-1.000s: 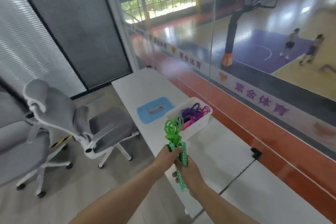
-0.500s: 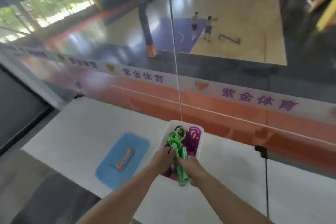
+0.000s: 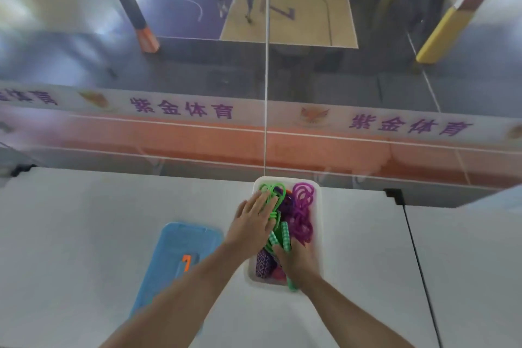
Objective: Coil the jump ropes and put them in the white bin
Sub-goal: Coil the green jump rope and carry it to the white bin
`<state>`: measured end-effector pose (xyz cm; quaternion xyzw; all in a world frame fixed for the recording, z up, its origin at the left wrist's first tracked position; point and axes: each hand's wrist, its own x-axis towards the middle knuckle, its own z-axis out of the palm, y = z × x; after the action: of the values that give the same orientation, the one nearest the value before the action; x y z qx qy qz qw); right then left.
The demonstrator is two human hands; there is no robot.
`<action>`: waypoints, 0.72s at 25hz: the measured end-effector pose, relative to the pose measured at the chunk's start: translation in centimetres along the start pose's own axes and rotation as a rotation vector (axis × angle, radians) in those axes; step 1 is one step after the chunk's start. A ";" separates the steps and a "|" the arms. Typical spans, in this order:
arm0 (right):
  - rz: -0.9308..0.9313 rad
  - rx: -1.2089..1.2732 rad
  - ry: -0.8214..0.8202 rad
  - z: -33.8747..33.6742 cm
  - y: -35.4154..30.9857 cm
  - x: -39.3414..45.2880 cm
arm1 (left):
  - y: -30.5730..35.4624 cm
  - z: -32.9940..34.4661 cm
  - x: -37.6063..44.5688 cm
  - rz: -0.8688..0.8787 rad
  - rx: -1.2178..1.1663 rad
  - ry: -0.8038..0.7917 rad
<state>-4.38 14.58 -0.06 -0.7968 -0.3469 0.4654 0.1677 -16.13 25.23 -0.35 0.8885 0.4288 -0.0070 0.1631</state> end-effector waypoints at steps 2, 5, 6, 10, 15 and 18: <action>0.028 -0.199 0.034 1.2 0.4 0.3 | -0.2 0.1 1.7 0.044 0.125 -0.108; -0.059 -0.625 0.096 0.9 0.2 0.3 | -0.2 1.8 1.6 0.050 0.222 -0.192; -0.082 -0.665 0.080 0.4 -0.1 0.3 | -0.1 2.3 1.4 0.045 0.262 -0.203; 0.024 -0.623 -0.094 -1.4 0.3 0.3 | 0.0 3.6 2.7 0.105 0.393 -0.216; -0.065 -0.702 0.001 -2.4 0.9 0.0 | 0.8 3.4 2.2 0.100 0.408 -0.148; -0.117 -0.714 0.082 -1.2 0.0 -0.1 | 0.5 2.8 2.0 0.159 0.404 -0.153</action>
<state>-3.36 14.58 0.61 -0.8020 -0.5255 0.2722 -0.0811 -14.18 25.65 -3.19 0.9309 0.3337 -0.1475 0.0139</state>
